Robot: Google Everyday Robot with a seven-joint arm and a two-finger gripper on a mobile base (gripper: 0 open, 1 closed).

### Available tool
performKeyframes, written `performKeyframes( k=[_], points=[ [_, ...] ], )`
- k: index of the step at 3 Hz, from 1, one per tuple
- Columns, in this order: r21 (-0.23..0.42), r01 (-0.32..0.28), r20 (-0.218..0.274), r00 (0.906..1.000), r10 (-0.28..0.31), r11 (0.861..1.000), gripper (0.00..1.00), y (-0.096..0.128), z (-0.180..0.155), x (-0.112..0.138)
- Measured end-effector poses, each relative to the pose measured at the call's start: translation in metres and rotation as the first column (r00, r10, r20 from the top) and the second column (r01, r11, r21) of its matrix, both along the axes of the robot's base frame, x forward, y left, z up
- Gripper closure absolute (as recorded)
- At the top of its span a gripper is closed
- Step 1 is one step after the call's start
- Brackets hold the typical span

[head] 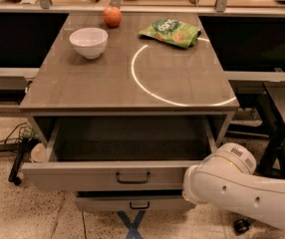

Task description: Close top drawer

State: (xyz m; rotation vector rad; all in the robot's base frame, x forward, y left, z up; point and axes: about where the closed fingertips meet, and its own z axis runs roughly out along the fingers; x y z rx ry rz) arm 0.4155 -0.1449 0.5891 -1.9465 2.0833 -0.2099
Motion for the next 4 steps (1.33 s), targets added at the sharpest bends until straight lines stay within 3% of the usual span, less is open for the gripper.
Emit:
performKeyframes(
  k=[2, 4],
  points=[
    [0.030, -0.013, 0.070, 0.9975, 0.011, 0.999, 1.00, 0.026, 0.014, 0.068],
    [0.048, -0.026, 0.121, 0.9924, 0.020, 0.999, 1.00, 0.040, 0.030, 0.102]
  ],
)
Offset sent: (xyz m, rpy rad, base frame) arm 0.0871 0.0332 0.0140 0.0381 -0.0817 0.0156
